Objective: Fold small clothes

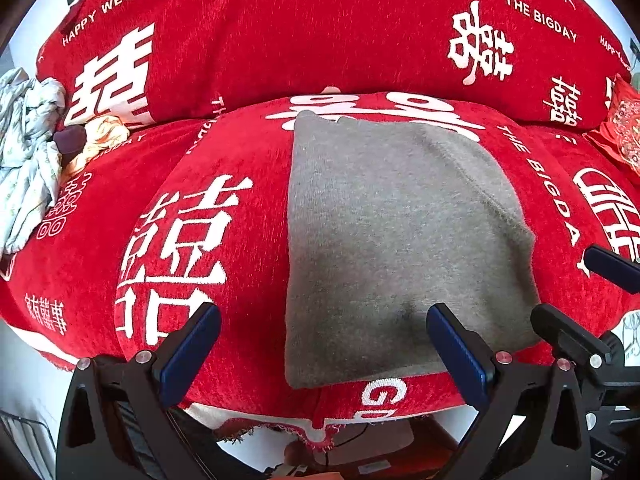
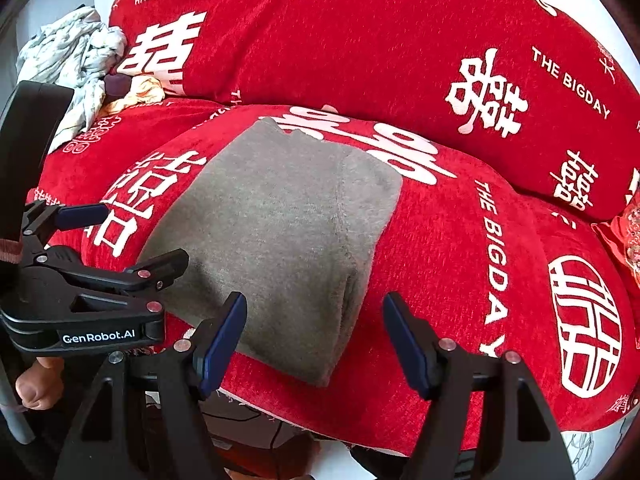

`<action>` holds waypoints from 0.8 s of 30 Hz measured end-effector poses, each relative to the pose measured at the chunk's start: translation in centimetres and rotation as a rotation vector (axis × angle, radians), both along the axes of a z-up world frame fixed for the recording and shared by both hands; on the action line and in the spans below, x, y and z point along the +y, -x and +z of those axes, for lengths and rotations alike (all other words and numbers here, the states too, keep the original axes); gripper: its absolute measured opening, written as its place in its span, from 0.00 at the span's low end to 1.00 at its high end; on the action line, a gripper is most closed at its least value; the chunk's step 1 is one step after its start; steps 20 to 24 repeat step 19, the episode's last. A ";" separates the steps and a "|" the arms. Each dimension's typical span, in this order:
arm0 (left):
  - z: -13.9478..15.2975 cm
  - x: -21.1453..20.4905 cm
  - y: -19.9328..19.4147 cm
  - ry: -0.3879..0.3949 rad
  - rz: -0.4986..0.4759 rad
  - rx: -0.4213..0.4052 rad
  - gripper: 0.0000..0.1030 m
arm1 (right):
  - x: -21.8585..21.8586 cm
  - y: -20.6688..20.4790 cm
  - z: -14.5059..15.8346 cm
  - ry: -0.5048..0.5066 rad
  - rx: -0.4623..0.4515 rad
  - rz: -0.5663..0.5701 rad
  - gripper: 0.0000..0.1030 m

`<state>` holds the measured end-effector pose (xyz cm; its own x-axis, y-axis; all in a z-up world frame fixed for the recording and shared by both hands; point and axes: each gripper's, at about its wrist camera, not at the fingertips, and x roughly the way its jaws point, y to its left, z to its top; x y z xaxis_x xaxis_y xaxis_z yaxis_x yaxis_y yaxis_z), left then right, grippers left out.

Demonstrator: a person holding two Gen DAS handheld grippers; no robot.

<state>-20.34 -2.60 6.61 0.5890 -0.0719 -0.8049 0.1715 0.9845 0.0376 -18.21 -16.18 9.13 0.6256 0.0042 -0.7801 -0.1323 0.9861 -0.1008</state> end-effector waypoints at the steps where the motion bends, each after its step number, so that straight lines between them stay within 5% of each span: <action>1: 0.0 0.0 0.0 0.000 0.000 -0.002 1.00 | 0.1 0.0 0.1 0.001 -0.002 0.002 0.72; 24: 0.1 -0.1 0.0 0.008 0.002 0.005 1.00 | 0.1 0.0 0.0 0.001 -0.002 0.003 0.72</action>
